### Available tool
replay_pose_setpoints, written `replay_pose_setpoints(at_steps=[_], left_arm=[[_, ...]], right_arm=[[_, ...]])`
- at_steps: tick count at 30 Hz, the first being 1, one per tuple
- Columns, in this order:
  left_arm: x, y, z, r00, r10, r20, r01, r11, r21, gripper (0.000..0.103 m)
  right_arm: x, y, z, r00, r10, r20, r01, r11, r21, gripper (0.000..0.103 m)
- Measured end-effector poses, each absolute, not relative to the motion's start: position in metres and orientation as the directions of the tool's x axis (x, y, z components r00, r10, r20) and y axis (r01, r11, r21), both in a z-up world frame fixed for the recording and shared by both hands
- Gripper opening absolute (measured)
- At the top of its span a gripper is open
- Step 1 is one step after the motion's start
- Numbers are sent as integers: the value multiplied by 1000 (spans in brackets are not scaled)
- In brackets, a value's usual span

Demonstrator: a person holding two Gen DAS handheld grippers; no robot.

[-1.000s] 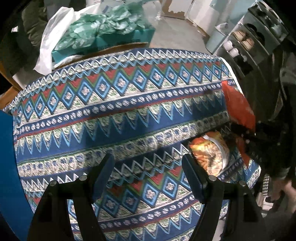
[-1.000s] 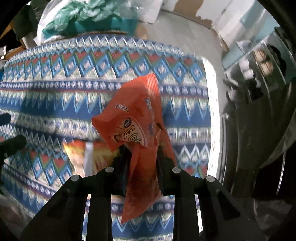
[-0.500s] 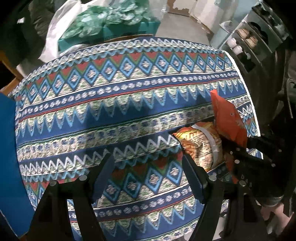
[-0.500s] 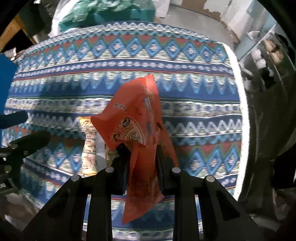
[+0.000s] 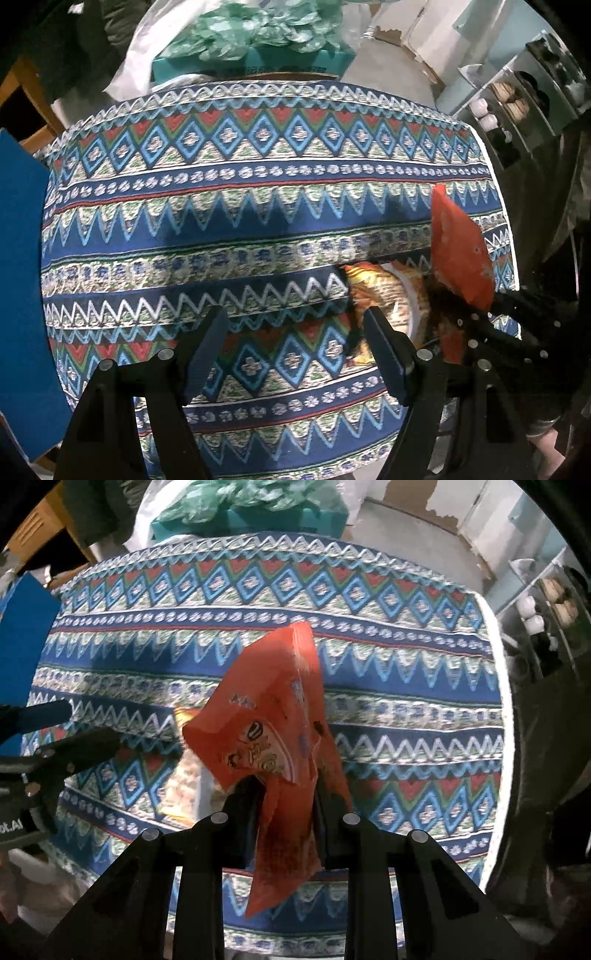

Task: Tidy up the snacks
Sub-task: 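Grasp the cup-noodle bag with the left tool while the right tool holds the red packet, then lift both held bags and carry them over the cardboard box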

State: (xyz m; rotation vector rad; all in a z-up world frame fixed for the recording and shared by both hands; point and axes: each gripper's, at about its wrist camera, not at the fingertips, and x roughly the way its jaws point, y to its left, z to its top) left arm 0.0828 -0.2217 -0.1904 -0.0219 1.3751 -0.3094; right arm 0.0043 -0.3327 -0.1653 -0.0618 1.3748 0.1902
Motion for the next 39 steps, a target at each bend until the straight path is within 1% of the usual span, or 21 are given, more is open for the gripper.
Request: replay_pose_setpoints(at_steps=[1,6,10,18,24,27,29,30,31,32,34,37,39], left_arm=[[83,-227,-190,160,-231,-960,211,958,-196,81],[79,-257,-191,144,-241,-960,251,947,-200,81],[77,-278,-198,123,-226,-966,264,946,-187,81],[75,-306,-214,82,-214,-973,262,947,-186,83],[82,-312,-231,51,-219,-974,232,952,-202,83],[82,-313,-235,65,-223,-973,238,950,-202,83],[82,-314,-235,80,-230,-970,251,946,-204,76],[82,-314,-235,79,-244,-966,258,941,-217,64],[81,-313,-235,74,-256,-964,261,938,-229,55],[81,-312,-234,74,-260,-963,264,936,-232,55],[79,-307,-229,94,-264,-960,277,933,-229,46],[78,-301,-221,121,-258,-959,293,932,-214,42],[78,-297,-214,138,-260,-956,293,933,-212,42]], right_arm=[[7,-338,-164,189,88,-978,-165,985,56,22],[21,-389,-166,215,43,-976,-134,991,14,22],[25,-408,-166,239,5,-971,-107,994,-21,22],[38,-429,-174,245,38,-969,-80,997,19,21],[39,-433,-177,247,68,-967,-70,996,52,21],[39,-432,-179,245,73,-967,-71,996,58,21],[39,-432,-179,246,72,-967,-71,996,57,21],[39,-432,-179,245,72,-967,-70,996,57,21],[39,-432,-179,245,72,-967,-70,996,56,21],[39,-432,-179,246,70,-967,-70,996,55,21],[39,-431,-179,246,69,-967,-71,996,53,21],[38,-430,-178,252,68,-965,-69,996,53,21],[38,-429,-174,258,69,-964,-68,996,53,21]])
